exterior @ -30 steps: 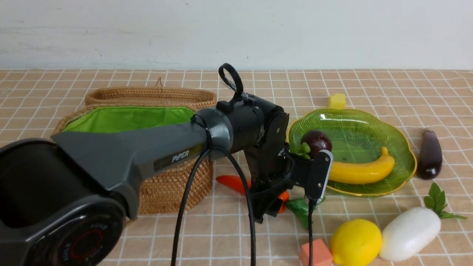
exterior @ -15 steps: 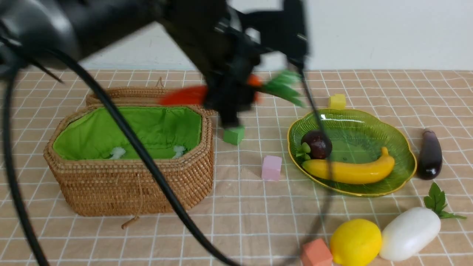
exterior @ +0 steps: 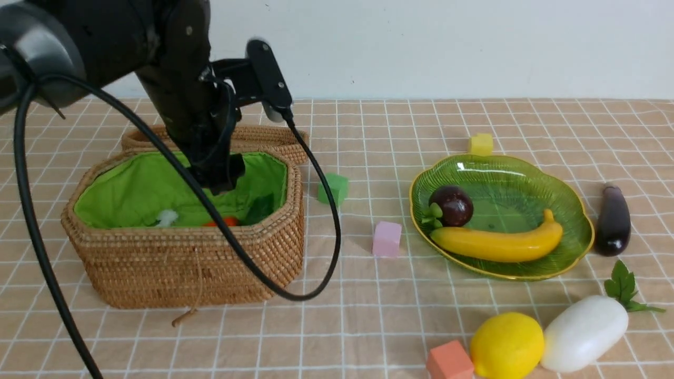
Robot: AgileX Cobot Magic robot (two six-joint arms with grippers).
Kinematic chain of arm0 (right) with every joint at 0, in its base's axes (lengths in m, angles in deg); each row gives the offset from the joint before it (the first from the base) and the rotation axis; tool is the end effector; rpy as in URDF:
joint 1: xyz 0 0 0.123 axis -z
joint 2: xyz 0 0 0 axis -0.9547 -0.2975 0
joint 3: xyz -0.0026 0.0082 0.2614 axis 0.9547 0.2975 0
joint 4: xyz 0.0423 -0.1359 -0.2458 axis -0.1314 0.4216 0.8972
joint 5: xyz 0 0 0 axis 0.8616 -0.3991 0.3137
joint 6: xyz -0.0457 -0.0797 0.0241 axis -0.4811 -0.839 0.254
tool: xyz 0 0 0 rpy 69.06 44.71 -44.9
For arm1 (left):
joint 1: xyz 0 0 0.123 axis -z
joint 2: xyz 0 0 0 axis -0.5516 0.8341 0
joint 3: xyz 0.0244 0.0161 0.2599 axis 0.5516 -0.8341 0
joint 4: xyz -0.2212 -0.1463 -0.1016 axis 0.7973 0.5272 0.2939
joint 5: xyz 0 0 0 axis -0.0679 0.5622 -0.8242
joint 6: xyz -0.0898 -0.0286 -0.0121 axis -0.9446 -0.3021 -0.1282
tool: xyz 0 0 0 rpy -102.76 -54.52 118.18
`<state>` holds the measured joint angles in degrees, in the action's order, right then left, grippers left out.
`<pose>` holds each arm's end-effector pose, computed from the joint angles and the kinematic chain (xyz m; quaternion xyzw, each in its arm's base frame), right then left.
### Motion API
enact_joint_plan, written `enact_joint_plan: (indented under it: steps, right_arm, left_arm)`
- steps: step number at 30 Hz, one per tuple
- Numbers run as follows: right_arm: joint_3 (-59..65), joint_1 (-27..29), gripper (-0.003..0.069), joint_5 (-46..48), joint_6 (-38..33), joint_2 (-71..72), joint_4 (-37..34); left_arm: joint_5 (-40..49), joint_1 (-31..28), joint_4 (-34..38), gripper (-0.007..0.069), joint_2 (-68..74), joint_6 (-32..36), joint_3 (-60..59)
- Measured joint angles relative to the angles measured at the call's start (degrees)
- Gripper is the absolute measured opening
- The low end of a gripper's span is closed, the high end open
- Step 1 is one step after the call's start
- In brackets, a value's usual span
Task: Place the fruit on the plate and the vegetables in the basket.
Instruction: Use the left arm to grab a carrot and put it into the left basket, then use the right arm to grab a lemon and put it into the right plate
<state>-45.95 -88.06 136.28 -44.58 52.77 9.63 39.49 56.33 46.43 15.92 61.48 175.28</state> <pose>0.0775 0.0651 0.4389 -0.2172 0.7232 0.2811 0.5922 0.4025 -0.1499 0.2853 0.5323 0.8024 0.1447 0.2278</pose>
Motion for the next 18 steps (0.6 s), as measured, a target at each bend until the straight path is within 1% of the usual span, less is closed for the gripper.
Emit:
enact_joint_plan:
  steps: [2,3,5,8,9,10,11,12,13,16,18]
  right_arm:
    - [0.0,0.0,0.0115,1.88,0.22,-0.99,0.02]
    - [0.0,0.0,0.0116,3.6,0.9,-1.97,0.16]
    - [0.0,0.0,0.0118,6.3,2.29,-4.77,0.97]
    - [0.0,0.0,0.0117,9.59,4.09,-10.41,3.45]
    - [0.0,0.0,0.0118,10.31,4.69,-11.97,4.33]
    - [0.0,0.0,0.0118,10.43,4.69,-12.36,4.51]
    - [0.0,0.0,0.0118,11.04,5.64,-14.99,6.0]
    - [0.0,0.0,0.0118,11.13,6.5,-17.17,7.29]
    - [0.0,0.0,0.0118,11.13,6.63,-17.52,7.45]
    - [0.0,0.0,0.012,11.18,8.81,-23.14,9.9]
    - [0.0,0.0,0.0116,11.18,10.5,-27.78,10.58]
  left_arm:
    - [-0.44,0.77,0.05,0.0627,-1.07,-3.52,-0.12]
    - [-0.8,1.99,0.05,0.0594,-2.76,-8.27,-0.2]
    - [-0.76,4.53,0.05,0.0479,-6.2,-16.98,-0.19]
    - [1.43,8.42,0.1,0.0236,-11.26,-28.27,-0.19]
    - [2.77,9.82,0.3,0.0133,-13.54,-32.24,-0.19]
    - [3.03,10.09,0.39,0.0099,-14.47,-33.62,-0.19]
    - [4.54,11.63,0.75,0.0016,-17.9,-37.53,-0.74]
    - [5.26,12.68,1.0,-0.0013,-21.11,-40.08,-1.66]
    - [5.27,12.83,1.09,-0.0013,-21.11,-40.08,-1.91]
    - [4.11,14.82,1.69,-0.0013,-31.72,-44.66,-8.94]
    - [0.68,15.65,2.86,-0.0013,-39.51,-46.75,-17.47]
